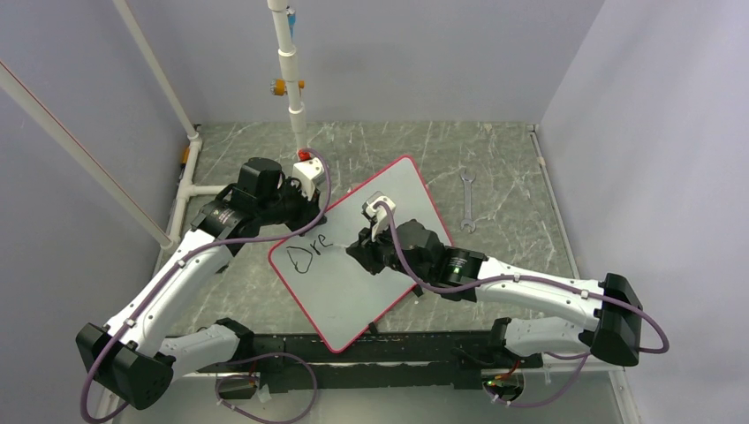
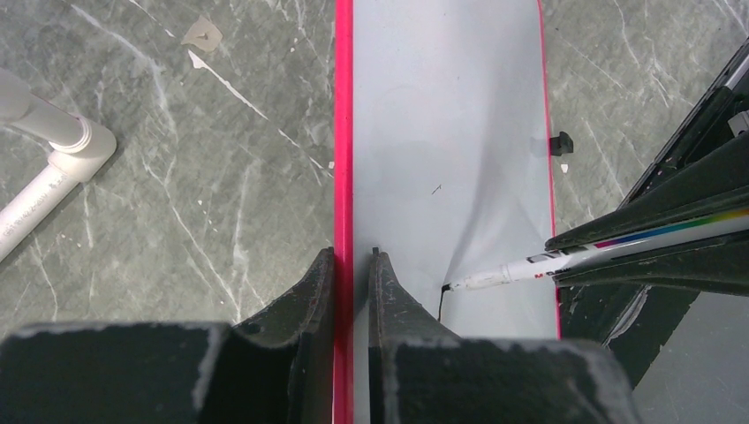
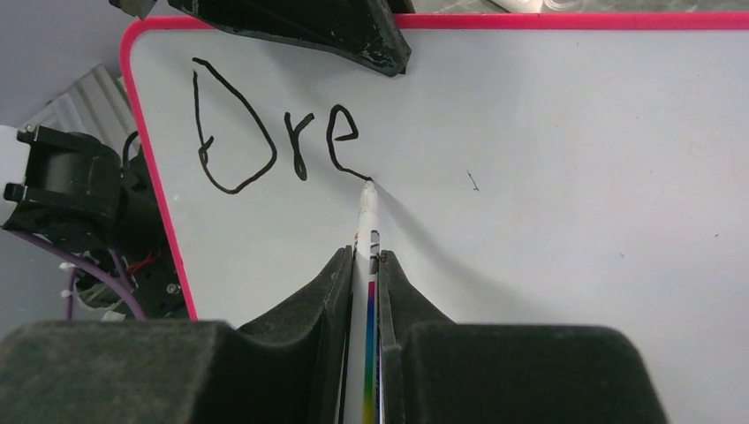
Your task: Write a sentence on the whiteboard
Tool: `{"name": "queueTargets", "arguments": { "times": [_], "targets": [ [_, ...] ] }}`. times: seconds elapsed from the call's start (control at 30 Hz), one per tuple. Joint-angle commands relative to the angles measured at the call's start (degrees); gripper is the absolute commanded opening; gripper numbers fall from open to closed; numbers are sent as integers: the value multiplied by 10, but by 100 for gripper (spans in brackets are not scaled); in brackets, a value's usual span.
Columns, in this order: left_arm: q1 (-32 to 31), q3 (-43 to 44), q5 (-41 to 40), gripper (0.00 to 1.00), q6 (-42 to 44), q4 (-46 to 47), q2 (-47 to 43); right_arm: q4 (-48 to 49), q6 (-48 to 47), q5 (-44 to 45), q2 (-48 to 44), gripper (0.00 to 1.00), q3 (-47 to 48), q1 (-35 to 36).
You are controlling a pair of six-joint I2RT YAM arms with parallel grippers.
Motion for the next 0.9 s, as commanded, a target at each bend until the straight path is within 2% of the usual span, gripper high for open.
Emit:
{"name": "queueTargets", "arguments": {
  "times": [0.0, 0.27, 0.87],
  "targets": [
    [-2, 4, -30, 0, 25, 9, -5, -1, -20, 25, -14, 0, 35, 2],
    [-2, 4, -30, 0, 26, 9, -5, 8, -34, 19, -26, 0, 59, 2],
    [-1, 3, -24, 0, 28, 9, -9, -25, -24, 52, 22, 0, 92, -8]
  ]
}}
